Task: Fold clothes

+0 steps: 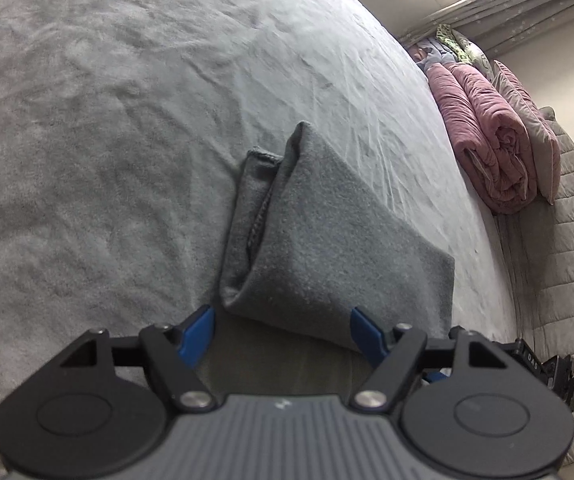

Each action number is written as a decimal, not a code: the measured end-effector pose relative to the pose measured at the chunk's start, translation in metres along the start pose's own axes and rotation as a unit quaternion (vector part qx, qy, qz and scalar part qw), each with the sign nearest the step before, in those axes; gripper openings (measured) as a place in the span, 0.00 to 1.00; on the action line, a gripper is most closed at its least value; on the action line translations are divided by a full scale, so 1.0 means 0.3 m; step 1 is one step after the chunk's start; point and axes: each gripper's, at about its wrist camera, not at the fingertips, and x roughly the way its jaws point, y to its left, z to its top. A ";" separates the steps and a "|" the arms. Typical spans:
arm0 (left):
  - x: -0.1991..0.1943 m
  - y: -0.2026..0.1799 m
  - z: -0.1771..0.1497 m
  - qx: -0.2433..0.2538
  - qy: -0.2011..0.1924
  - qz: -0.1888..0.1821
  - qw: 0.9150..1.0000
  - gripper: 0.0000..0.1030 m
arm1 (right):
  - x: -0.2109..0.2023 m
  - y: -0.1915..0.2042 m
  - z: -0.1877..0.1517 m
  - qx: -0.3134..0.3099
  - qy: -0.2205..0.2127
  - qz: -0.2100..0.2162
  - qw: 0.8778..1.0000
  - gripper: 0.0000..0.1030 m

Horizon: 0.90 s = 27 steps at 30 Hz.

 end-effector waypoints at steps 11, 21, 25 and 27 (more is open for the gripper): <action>0.056 0.019 -0.004 -0.056 -0.007 -0.049 0.997 0.76 | -0.021 -0.018 -0.033 0.022 -0.031 0.022 0.999 0.85; 0.089 0.012 0.010 -0.048 -0.041 -0.063 0.996 0.78 | -0.044 -0.045 -0.037 0.041 -0.043 0.033 0.998 0.85; 0.086 0.013 0.009 -0.038 -0.045 -0.063 0.996 0.78 | -0.082 -0.076 -0.048 0.042 -0.042 0.035 0.998 0.85; 0.084 0.014 0.009 -0.034 -0.046 -0.060 0.997 0.76 | -0.084 -0.078 -0.056 0.042 -0.042 0.035 0.998 0.85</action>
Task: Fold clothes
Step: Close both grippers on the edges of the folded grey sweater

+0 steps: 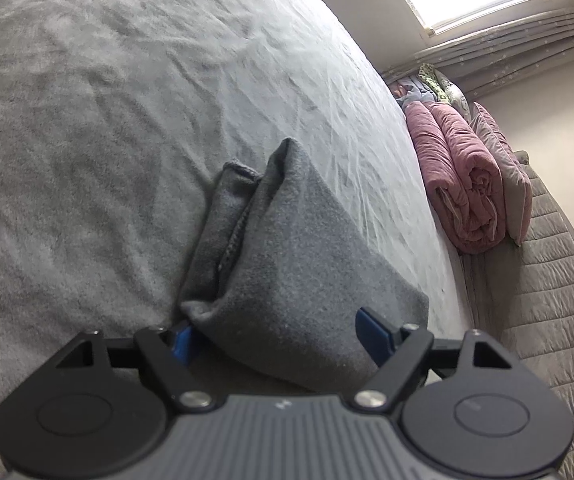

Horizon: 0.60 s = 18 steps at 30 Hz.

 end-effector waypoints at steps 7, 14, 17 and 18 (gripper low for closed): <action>-0.016 0.018 0.003 0.010 -0.005 0.017 1.000 0.62 | -0.033 -0.020 -0.022 0.000 -0.001 0.001 1.000 0.85; -0.018 0.030 0.013 0.014 -0.013 0.015 1.000 0.62 | -0.055 -0.036 -0.015 0.003 -0.003 0.007 1.000 0.85; -0.019 0.035 0.016 0.015 -0.013 0.013 1.000 0.62 | -0.053 -0.039 -0.009 0.006 -0.004 0.012 1.000 0.85; -0.020 0.037 0.018 0.015 -0.012 0.012 1.000 0.62 | -0.054 -0.040 -0.007 0.006 -0.004 0.014 1.000 0.85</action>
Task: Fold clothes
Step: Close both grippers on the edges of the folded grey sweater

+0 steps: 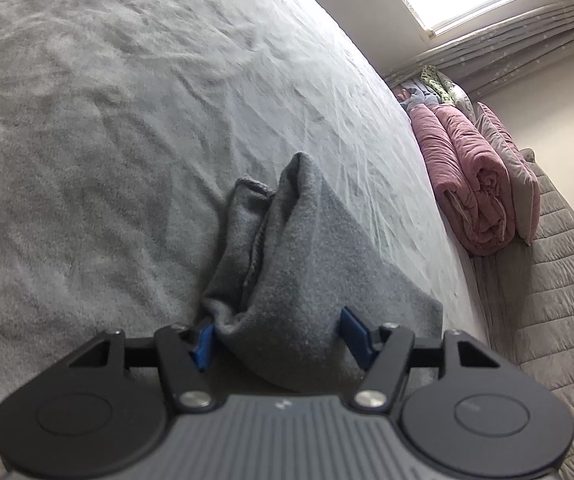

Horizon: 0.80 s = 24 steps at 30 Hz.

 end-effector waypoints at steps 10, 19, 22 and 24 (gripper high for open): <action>0.007 0.035 0.041 -0.008 -0.001 -0.022 1.000 0.63 | 0.021 0.002 0.033 0.000 -0.001 0.017 1.000 0.85; 0.029 0.033 0.061 -0.003 -0.006 -0.034 0.999 0.65 | -0.005 -0.021 0.047 -0.010 0.000 0.023 1.000 0.85; 0.039 0.027 0.067 0.002 -0.009 -0.036 0.999 0.66 | -0.015 -0.028 0.050 -0.012 0.000 0.024 1.000 0.85; 0.046 0.019 0.070 0.009 -0.010 -0.035 0.999 0.66 | -0.024 -0.036 0.055 -0.014 0.000 0.025 1.000 0.85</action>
